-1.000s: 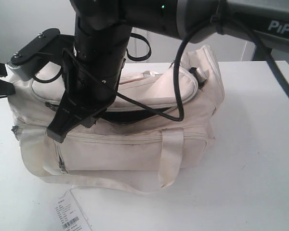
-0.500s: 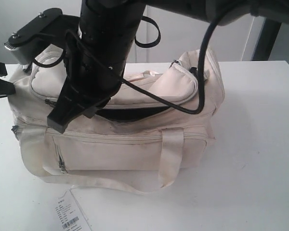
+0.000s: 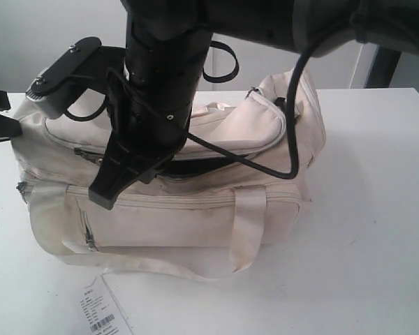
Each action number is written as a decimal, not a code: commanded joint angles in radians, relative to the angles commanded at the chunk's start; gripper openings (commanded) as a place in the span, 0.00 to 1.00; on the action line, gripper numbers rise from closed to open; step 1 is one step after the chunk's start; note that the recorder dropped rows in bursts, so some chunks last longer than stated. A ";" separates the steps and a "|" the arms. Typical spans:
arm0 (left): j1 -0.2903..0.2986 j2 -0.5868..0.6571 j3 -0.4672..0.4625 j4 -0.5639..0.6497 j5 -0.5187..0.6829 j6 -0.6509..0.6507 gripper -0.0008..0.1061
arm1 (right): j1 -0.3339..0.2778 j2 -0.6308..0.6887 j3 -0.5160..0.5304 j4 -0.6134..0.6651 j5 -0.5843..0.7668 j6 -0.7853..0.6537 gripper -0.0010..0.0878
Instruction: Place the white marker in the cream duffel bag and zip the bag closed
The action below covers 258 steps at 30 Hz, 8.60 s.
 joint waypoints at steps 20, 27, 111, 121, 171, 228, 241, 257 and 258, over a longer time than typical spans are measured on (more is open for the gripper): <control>0.000 0.000 0.000 0.000 -0.003 0.000 0.01 | 0.000 -0.031 0.000 0.000 0.000 0.000 0.01; 0.000 0.000 0.000 0.000 -0.006 0.000 0.01 | 0.000 -0.046 0.045 -0.010 0.000 0.000 0.01; 0.000 0.000 0.000 0.000 -0.014 0.000 0.01 | -0.120 -0.169 0.152 -0.041 0.000 0.000 0.01; 0.000 0.000 0.000 0.000 -0.014 0.000 0.01 | -0.120 -0.173 0.152 -0.041 0.000 -0.002 0.01; 0.000 0.000 0.000 0.000 -0.012 0.005 0.01 | -0.179 -0.257 0.299 -0.110 0.000 -0.006 0.01; 0.000 0.000 0.002 0.114 -0.013 0.090 0.54 | -0.179 -0.293 0.350 -0.085 -0.099 -0.008 0.01; 0.000 -0.174 0.002 0.281 0.081 0.083 0.96 | -0.179 -0.293 0.377 -0.062 -0.162 -0.074 0.01; -0.308 -0.266 -0.086 0.314 0.321 0.694 0.56 | -0.179 -0.293 0.377 0.027 -0.167 -0.188 0.01; -0.330 -0.257 -0.086 0.343 0.321 0.721 0.58 | -0.179 -0.293 0.377 0.027 -0.161 -0.188 0.01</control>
